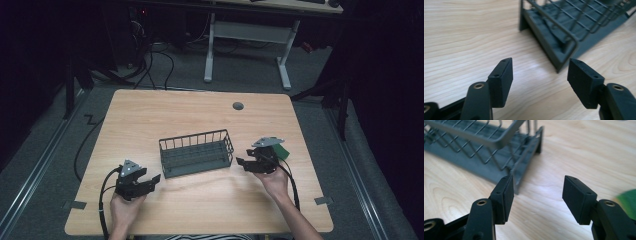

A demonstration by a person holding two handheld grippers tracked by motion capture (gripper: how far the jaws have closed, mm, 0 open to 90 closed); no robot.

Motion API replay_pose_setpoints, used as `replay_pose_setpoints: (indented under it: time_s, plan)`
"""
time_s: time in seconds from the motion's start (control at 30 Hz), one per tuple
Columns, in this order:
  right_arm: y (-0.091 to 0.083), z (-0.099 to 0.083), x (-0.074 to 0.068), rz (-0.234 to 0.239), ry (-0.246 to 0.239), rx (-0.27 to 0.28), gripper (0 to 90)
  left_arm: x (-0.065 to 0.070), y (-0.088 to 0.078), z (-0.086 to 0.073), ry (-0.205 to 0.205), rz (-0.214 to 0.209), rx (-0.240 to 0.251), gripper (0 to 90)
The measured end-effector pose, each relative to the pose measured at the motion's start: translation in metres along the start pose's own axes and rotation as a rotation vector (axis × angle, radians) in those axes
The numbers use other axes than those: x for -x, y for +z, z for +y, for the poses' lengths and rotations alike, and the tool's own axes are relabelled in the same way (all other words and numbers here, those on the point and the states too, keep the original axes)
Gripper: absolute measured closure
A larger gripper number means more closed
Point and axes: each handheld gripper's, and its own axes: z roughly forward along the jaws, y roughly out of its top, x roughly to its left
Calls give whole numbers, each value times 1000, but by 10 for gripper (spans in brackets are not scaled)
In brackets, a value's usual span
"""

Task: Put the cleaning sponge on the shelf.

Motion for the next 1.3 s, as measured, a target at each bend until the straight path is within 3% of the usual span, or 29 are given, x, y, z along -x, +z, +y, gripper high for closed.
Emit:
replay_pose_setpoints:
  time_s: [0.13,0.3,0.57,0.9,1.3]
  plan:
    - [-12,-3,14,-41,31,49,411,-15,3,2,-23,56,-6,369]
    - [-23,-8,34,-112,60,71,399,-27,12,8,-15,141,-32,364]
    - [-32,-17,62,-180,102,49,341,-39,27,7,-30,211,-48,363]
    - [-37,-25,86,-238,179,52,268,-39,33,6,0,236,-48,356]
    - [-10,-22,98,-253,186,-57,239,-39,33,6,2,233,-52,315]
